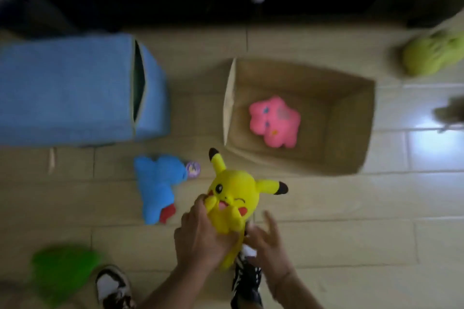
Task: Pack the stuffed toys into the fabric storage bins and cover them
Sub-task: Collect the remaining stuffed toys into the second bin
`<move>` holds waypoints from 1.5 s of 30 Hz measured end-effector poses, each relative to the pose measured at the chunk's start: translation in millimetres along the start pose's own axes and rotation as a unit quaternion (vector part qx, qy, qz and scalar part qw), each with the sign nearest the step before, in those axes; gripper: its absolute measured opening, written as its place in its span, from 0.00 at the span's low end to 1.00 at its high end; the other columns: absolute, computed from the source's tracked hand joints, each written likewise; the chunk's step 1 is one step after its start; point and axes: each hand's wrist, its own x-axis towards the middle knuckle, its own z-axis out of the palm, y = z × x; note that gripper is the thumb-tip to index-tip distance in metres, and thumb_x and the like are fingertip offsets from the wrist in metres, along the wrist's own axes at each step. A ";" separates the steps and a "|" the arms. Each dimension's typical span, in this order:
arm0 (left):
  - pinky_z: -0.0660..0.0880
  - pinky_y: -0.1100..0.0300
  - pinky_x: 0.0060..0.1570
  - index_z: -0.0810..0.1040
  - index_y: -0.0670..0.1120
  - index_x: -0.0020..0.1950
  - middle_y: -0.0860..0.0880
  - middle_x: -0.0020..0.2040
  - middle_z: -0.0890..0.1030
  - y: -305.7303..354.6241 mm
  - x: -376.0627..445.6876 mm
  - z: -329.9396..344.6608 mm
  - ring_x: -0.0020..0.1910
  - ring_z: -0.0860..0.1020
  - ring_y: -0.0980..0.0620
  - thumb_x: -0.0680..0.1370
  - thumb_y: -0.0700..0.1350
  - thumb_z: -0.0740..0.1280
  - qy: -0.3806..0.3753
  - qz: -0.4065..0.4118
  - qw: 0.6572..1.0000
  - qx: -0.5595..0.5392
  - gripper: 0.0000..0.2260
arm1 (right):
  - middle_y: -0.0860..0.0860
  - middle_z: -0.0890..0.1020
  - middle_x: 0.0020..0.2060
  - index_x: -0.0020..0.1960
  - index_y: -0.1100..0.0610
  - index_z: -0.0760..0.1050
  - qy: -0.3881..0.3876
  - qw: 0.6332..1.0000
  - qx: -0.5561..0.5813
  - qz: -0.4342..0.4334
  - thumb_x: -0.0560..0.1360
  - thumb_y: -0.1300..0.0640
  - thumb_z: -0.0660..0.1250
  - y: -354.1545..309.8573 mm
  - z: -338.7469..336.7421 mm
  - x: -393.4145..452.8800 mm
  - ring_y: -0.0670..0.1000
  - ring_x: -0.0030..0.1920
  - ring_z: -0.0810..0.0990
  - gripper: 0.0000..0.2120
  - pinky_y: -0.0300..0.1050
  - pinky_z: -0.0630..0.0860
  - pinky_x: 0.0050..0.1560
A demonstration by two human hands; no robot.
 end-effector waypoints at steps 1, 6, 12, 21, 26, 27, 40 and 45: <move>0.74 0.51 0.52 0.57 0.57 0.69 0.52 0.62 0.76 19.9 -12.0 -15.8 0.59 0.76 0.47 0.60 0.75 0.63 0.019 0.018 0.999 -0.018 0.42 | 0.47 0.83 0.52 0.68 0.54 0.68 -0.036 0.999 -0.024 -0.026 0.52 0.30 0.75 -22.9 -2.1 -16.6 0.46 0.51 0.82 0.51 0.46 0.79 0.53; 0.73 0.50 0.57 0.56 0.58 0.72 0.51 0.66 0.73 97.5 -36.0 -72.7 0.63 0.72 0.47 0.65 0.66 0.65 0.054 0.076 0.990 -0.103 0.38 | 0.38 0.80 0.56 0.61 0.40 0.69 -0.033 0.985 -0.099 -0.138 0.59 0.35 0.71 -117.8 -22.3 -52.0 0.40 0.56 0.79 0.32 0.42 0.78 0.54; 0.72 0.49 0.62 0.53 0.55 0.75 0.50 0.71 0.70 146.3 3.5 -92.1 0.67 0.71 0.46 0.67 0.65 0.69 0.079 0.081 0.984 -0.135 0.43 | 0.43 0.79 0.58 0.67 0.39 0.66 -0.036 0.973 -0.181 -0.138 0.61 0.32 0.67 -181.5 -33.6 -23.9 0.45 0.57 0.79 0.36 0.49 0.79 0.57; 0.76 0.51 0.50 0.54 0.54 0.72 0.48 0.65 0.74 185.4 113.0 -54.7 0.59 0.77 0.43 0.64 0.70 0.70 0.048 -0.002 0.992 -0.120 0.44 | 0.52 0.82 0.52 0.59 0.53 0.75 -0.082 0.979 -0.179 -0.046 0.68 0.56 0.69 -217.3 -72.0 105.6 0.38 0.42 0.82 0.19 0.29 0.75 0.39; 0.75 0.55 0.46 0.62 0.50 0.69 0.49 0.61 0.76 185.1 182.9 2.4 0.56 0.78 0.46 0.66 0.70 0.69 0.115 0.018 0.989 -0.095 0.40 | 0.55 0.69 0.70 0.72 0.48 0.62 0.038 0.840 -0.535 -0.086 0.73 0.51 0.68 -202.8 -89.1 239.6 0.58 0.68 0.70 0.30 0.49 0.70 0.64; 0.72 0.57 0.44 0.60 0.51 0.70 0.49 0.61 0.76 181.2 195.1 14.4 0.55 0.78 0.46 0.68 0.69 0.68 0.115 0.013 0.988 -0.099 0.38 | 0.55 0.60 0.74 0.75 0.47 0.53 0.029 0.809 -0.579 -0.099 0.70 0.47 0.69 -198.8 -84.2 260.7 0.61 0.73 0.62 0.39 0.55 0.67 0.67; 0.74 0.50 0.50 0.63 0.46 0.69 0.43 0.62 0.74 183.8 237.8 70.9 0.58 0.75 0.39 0.64 0.61 0.76 0.145 -0.013 0.987 -0.066 0.41 | 0.58 0.58 0.69 0.74 0.43 0.49 0.174 0.687 -0.679 -0.190 0.67 0.49 0.72 -177.8 -140.3 341.8 0.64 0.65 0.62 0.44 0.61 0.70 0.57; 0.73 0.49 0.52 0.63 0.47 0.69 0.43 0.64 0.71 197.7 272.6 80.7 0.61 0.72 0.38 0.63 0.60 0.77 0.103 -0.030 0.994 -0.017 0.41 | 0.59 0.62 0.73 0.73 0.46 0.58 0.125 0.670 -0.685 -0.257 0.66 0.54 0.75 -189.7 -181.8 361.3 0.66 0.72 0.59 0.42 0.74 0.66 0.59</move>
